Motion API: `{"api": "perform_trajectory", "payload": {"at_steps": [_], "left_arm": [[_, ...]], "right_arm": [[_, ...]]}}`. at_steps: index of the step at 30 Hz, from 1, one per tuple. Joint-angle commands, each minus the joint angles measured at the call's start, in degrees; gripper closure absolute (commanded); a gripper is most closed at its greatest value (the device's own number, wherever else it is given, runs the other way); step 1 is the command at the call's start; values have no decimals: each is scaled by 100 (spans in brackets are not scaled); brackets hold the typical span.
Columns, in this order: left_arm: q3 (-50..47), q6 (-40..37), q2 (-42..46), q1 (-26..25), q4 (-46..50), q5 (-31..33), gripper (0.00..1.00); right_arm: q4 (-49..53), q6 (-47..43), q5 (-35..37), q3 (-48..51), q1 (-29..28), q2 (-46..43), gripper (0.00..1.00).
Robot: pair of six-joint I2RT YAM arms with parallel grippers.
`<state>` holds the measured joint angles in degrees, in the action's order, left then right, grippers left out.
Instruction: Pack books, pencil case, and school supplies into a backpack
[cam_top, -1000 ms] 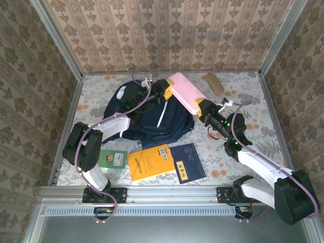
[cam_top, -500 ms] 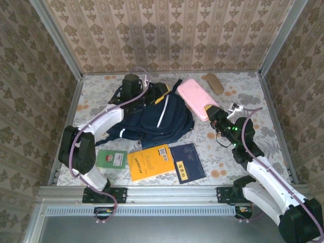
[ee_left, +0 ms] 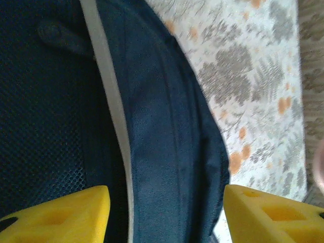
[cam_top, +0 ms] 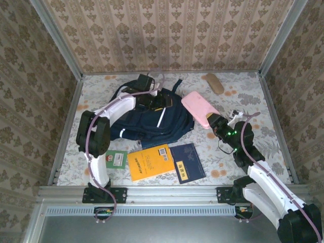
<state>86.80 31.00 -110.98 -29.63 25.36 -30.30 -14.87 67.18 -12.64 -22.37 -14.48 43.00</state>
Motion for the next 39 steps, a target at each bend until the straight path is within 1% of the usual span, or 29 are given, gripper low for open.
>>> {"api": "perform_trajectory", "payload": {"at_steps": [1,5,8,11,14,16,19,23,27,32,35,39], "left_arm": [[270,-340,-71,-102,342,88,41],[326,-366,-251,-164,366,37,49],[364,-393,-416,-218,396,31,57],[408,-445,-571,-245,523,167,65],[457,-596,-651,-245,739,460,74],[544,-755,-684,-250,907,580,82],[798,-1003,-681,-265,1186,565,99],[1263,-1314,-453,-261,1578,457,100],[1951,-1780,-198,-254,2346,365,100],[2274,-2187,262,-154,2954,446,100],[2340,-2272,537,-58,3073,352,100],[2468,-2305,780,44,3132,232,100]], "right_arm": [[-178,-119,-182,108,105,-117,63],[-279,-77,-273,180,175,-70,63],[-386,-49,-364,219,216,11,63],[-444,-18,-438,224,244,84,63],[-448,-33,-486,191,255,81,63],[-392,-89,-518,157,266,66,63],[-244,-220,-553,94,277,51,64],[129,-510,-564,-35,282,19,64],[579,-877,-624,-185,289,24,64],[993,-1157,-564,-261,313,-12,64],[889,-1160,-619,-233,305,64,64],[500,-1124,-1085,-297,307,459,63]]}}
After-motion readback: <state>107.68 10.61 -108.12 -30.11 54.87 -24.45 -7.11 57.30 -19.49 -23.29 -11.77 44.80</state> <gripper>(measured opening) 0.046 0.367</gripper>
